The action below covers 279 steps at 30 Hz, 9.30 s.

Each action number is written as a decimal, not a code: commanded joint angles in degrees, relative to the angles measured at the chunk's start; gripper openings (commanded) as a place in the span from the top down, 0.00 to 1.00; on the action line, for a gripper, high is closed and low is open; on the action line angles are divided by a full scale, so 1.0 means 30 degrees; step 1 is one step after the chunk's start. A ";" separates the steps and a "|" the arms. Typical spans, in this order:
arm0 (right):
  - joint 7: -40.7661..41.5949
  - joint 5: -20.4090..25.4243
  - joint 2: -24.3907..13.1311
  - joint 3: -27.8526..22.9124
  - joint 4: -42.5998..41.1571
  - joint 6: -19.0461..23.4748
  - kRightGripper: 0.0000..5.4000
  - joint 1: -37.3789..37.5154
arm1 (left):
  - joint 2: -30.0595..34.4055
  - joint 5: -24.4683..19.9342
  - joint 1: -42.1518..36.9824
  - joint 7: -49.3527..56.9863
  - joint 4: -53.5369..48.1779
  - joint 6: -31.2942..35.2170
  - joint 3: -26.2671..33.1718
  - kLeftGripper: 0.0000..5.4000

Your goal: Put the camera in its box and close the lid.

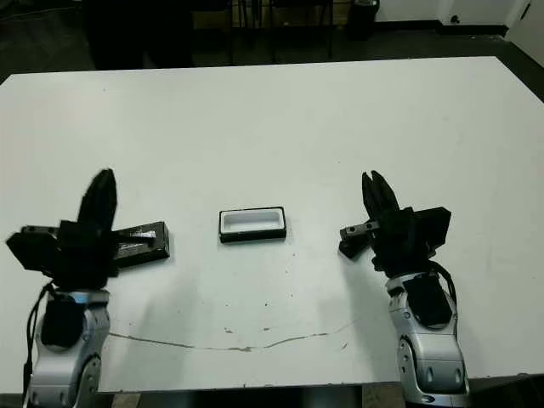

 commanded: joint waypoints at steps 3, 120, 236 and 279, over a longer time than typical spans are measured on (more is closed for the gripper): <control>-0.0052 -0.0013 0.0007 0.0097 0.0256 0.0336 1.00 -0.0127 | -0.0016 0.0343 0.0135 0.0388 -0.0217 0.0615 -0.0134 1.00; 0.8068 -0.1958 -0.7982 0.1500 0.8239 0.7054 1.00 -0.6271 | -0.0125 0.0542 0.2102 0.0126 -0.0576 0.0394 -0.1303 1.00; 0.0404 0.0327 -0.2435 0.0901 -0.2288 1.1441 0.91 0.0775 | 0.0177 0.0298 0.2439 -0.0081 -0.0990 0.0733 -0.1257 1.00; 2.3288 -0.1443 -0.6284 0.8046 1.3879 0.5199 0.91 -1.7641 | 0.0040 0.0294 0.3039 -0.0010 -0.1280 0.0814 -0.1336 1.00</control>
